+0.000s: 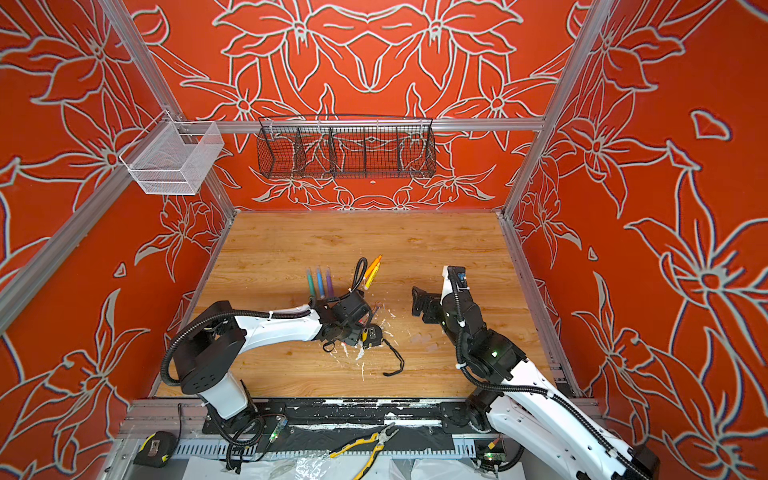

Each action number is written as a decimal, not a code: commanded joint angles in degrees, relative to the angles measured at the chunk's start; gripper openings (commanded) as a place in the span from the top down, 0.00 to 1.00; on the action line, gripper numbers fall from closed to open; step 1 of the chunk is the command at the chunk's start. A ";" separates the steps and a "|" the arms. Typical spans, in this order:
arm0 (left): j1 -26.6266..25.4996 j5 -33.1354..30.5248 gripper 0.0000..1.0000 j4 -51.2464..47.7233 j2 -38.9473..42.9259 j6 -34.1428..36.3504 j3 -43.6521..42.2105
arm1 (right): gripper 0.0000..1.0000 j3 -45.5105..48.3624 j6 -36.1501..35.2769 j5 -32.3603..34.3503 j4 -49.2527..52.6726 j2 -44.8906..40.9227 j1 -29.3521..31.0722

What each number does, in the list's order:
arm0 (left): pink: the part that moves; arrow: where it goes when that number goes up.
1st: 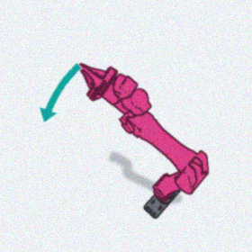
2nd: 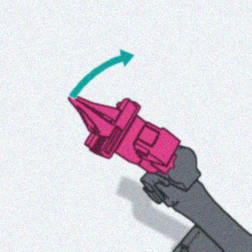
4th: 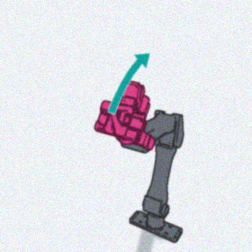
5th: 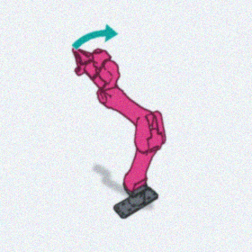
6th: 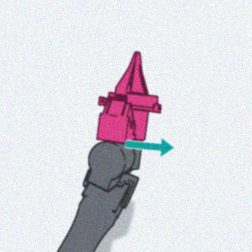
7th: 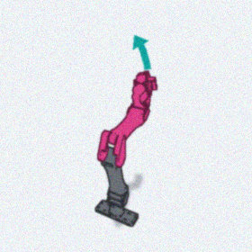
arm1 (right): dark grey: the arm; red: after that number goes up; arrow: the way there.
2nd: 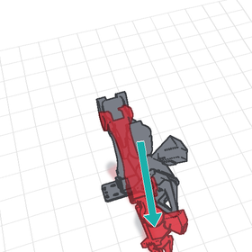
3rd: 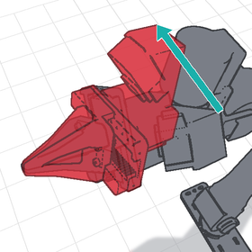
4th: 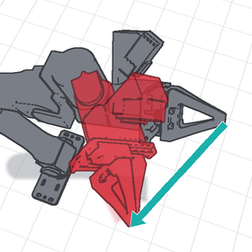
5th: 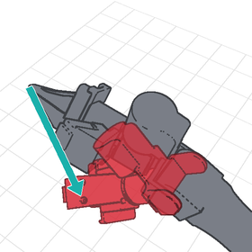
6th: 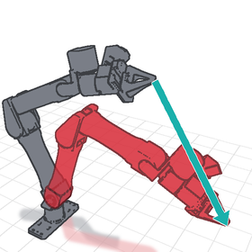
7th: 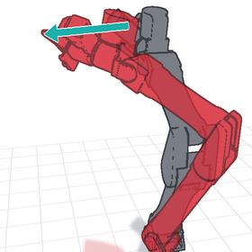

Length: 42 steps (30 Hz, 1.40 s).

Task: Insert the pens into the pen caps
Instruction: 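Move the left gripper over the pink highlighter near the wrench, then grasp the pink highlighter with the left gripper and lift it upright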

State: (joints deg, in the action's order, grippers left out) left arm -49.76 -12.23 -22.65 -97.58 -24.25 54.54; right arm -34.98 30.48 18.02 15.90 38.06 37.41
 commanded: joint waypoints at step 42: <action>1.27 -0.19 0.93 -5.73 1.62 -1.27 1.74 | 0.03 0.80 2.11 4.58 1.08 -4.68 -0.27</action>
State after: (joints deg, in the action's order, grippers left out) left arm -49.50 -11.68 -24.25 -97.51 -25.71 55.02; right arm -34.39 30.89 19.97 15.86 33.93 37.30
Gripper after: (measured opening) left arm 0.130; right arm 0.975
